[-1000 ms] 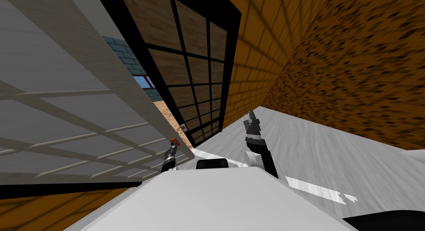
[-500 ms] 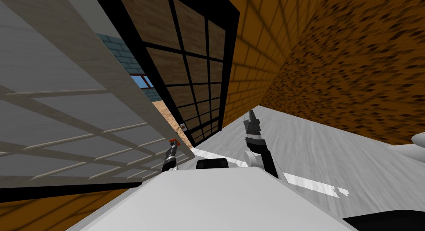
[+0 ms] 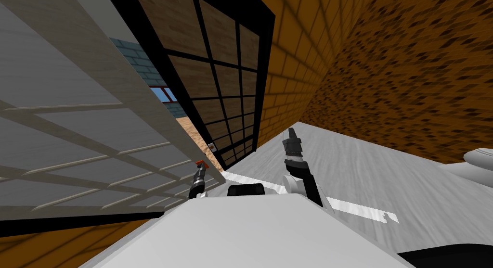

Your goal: Pull the door open

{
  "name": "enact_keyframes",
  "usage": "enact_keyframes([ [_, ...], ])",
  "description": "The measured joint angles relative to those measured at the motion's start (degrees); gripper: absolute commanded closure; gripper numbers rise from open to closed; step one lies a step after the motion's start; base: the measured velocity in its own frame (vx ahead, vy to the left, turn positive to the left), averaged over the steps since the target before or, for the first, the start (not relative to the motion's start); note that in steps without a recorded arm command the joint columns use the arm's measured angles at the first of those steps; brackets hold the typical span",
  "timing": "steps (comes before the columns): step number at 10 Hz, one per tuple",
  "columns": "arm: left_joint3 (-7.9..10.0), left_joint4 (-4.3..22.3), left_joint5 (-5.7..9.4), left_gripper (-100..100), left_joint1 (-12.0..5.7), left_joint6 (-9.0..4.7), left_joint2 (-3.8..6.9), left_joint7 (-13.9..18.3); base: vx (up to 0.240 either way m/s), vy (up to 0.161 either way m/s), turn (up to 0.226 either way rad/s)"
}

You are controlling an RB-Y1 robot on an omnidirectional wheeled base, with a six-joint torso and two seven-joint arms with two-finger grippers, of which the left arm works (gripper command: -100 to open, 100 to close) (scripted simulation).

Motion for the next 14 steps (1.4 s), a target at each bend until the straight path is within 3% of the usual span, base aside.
enact_keyframes([
  [1,-0.32,-0.2,0.23,100,0.1,-0.06,-0.06,1.2,-0.03,0.003,-0.02],
  [2,-0.88,-2.2,0.52,100,0.9,0.72,-0.66,2.5,-0.03,0.002,-0.014],
  [3,-1.18,-2.0,0.74,100,0.69,0.95,-0.42,3.6,-0.012,0.004,-0.03],
  [5,-1.58,1.1,1.49,100,-0.49,-1.06,0.33,5.9,-0.019,0.01,-0.017],
  [6,-1.8,-1.0,1.44,100,0.5,-0.16,-0.2,6.2,-0.027,0.015,-0.03],
  [7,-2.05,0.8,1.87,100,-0.36,-0.75,0.38,7.3,-0.016,-0.004,-0.017],
  [9,-3.04,-2.7,2.3,100,1.18,1.06,0.02,9.8,-0.028,0.003,-0.007],
  [10,-3.3,-2.9,2.53,100,1.22,1.4,0.0,10.7,0.0,0.0,-0.014],
  [11,-3.27,-0.7,2.7,100,0.24,0.25,0.64,11.2,-0.023,-0.003,-0.049],
  [13,-4.11,-0.3,3.71,100,0.11,-0.33,1.02,13.9,-0.044,0.015,-0.024],
  [14,-4.47,-1.4,3.94,100,0.6,0.17,0.63,15.0,-0.016,0.01,-0.013],
])
